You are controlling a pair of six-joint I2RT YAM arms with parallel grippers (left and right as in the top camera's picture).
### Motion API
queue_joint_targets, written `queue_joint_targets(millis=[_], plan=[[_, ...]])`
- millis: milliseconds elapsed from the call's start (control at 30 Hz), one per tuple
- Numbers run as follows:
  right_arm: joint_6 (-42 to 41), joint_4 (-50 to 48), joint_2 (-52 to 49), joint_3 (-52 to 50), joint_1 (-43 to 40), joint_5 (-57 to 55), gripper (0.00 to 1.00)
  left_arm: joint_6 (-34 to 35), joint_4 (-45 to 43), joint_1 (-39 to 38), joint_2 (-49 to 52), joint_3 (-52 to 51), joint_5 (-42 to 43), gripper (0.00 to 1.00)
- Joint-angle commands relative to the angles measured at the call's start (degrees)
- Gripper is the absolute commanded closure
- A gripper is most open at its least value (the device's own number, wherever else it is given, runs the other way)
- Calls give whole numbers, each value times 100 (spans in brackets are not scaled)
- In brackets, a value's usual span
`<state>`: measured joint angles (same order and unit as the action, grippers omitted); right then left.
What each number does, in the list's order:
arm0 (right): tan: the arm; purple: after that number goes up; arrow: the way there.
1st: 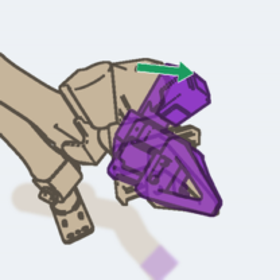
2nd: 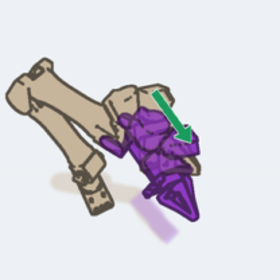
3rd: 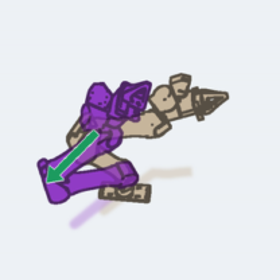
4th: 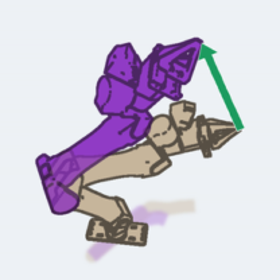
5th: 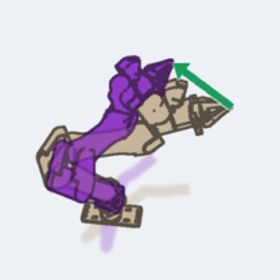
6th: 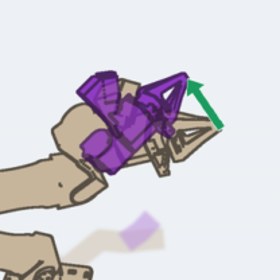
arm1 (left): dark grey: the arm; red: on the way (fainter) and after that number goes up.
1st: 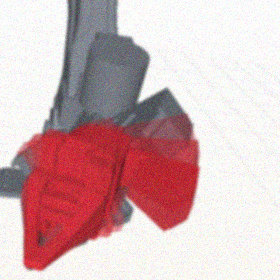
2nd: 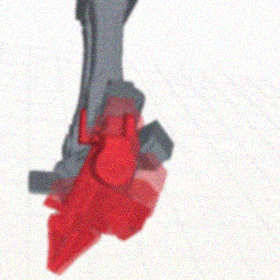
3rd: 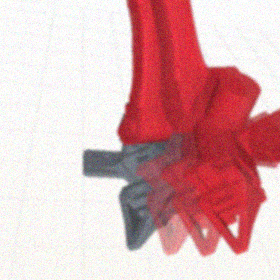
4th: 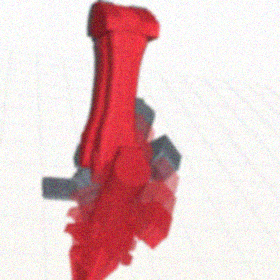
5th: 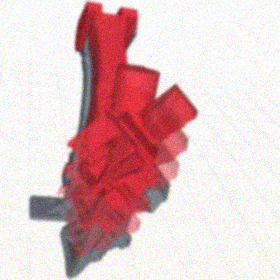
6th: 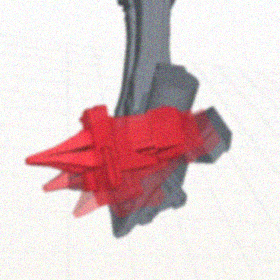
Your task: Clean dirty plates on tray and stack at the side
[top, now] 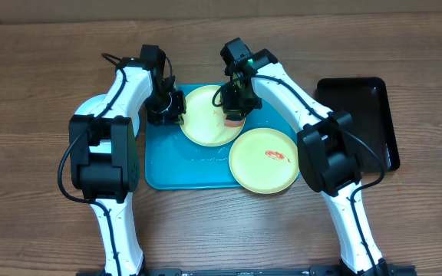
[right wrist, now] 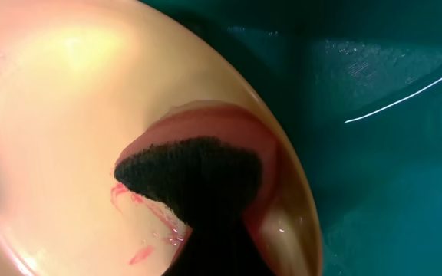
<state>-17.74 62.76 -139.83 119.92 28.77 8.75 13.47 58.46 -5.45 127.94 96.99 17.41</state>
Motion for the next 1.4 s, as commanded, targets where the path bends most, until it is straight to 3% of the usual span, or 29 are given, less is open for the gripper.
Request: queue_joint_targets(millis=[0, 467, 900, 1200, 1367], plan=[[157, -146, -227, 2, 195, 234, 96, -153, -26, 20, 170, -120, 219, 96], [195, -214, -227, 2, 894, 361, 96, -151, -20, 20, 170, -120, 216, 96], [304, 306, -227, 7, 70, -1054, 96, -175, 13, 20, 170, -120, 201, 96], [450, -116, -227, 7, -111, -1032, 96, -175, 20, 20, 170, -120, 168, 96], [450, -632, -227, 7, 63, -400, 96, -173, 20, 20, 170, -120, 170, 96]])
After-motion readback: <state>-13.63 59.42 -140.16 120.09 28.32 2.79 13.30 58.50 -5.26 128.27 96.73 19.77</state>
